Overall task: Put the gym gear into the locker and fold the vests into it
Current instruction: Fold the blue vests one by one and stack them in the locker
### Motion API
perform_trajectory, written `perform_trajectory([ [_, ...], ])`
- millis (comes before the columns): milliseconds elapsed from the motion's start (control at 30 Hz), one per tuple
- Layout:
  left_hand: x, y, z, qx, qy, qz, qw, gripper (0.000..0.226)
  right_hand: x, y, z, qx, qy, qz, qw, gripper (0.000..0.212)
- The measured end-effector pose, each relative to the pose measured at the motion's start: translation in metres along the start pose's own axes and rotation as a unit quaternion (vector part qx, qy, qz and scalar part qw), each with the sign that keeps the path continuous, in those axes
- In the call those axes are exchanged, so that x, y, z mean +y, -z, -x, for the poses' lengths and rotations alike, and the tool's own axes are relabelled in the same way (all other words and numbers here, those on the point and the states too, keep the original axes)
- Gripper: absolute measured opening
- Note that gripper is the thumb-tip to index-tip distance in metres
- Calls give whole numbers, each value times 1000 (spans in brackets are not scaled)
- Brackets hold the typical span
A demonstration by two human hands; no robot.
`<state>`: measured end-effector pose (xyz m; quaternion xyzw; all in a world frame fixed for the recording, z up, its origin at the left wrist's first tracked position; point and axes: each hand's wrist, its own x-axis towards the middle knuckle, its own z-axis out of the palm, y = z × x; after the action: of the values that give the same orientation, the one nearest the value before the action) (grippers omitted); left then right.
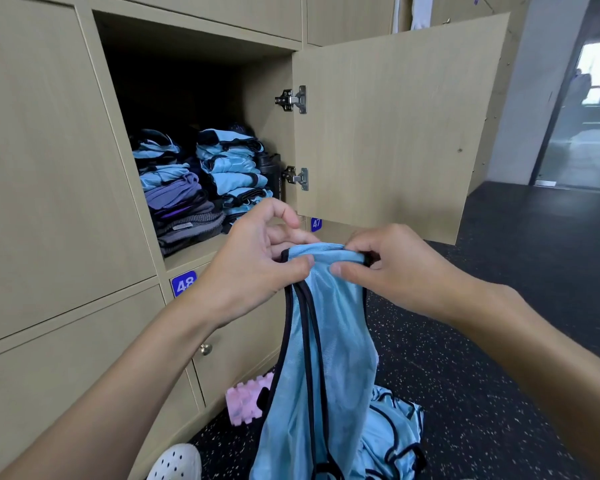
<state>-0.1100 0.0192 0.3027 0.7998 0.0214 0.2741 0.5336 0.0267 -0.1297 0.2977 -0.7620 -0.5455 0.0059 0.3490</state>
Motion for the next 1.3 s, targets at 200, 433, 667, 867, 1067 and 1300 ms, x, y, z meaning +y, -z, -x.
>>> perform_trajectory([
  [200, 3, 3, 0, 2, -16, -10, 1000, 32, -1, 1, 1, -2, 10, -108, 994, 13],
  [433, 4, 13, -3, 21, -53, -101, 993, 30, -9, 4, -1, 102, -17, -200, 974, 15],
  [667, 17, 10, -5, 113, -104, -16, 988, 33, -16, 3, -3, 102, -44, -330, 937, 44],
  [867, 4, 3, -5, 148, -69, 41, 986, 36, -14, -3, -2, 105, -52, -305, 945, 31],
  [1067, -5, -19, 2, 90, 33, 98, 991, 88, -21, -3, -5, 163, -58, -363, 916, 49],
  [1300, 5, -12, -3, 167, 14, 192, 967, 49, -8, -3, 0, 97, -94, -338, 932, 60],
])
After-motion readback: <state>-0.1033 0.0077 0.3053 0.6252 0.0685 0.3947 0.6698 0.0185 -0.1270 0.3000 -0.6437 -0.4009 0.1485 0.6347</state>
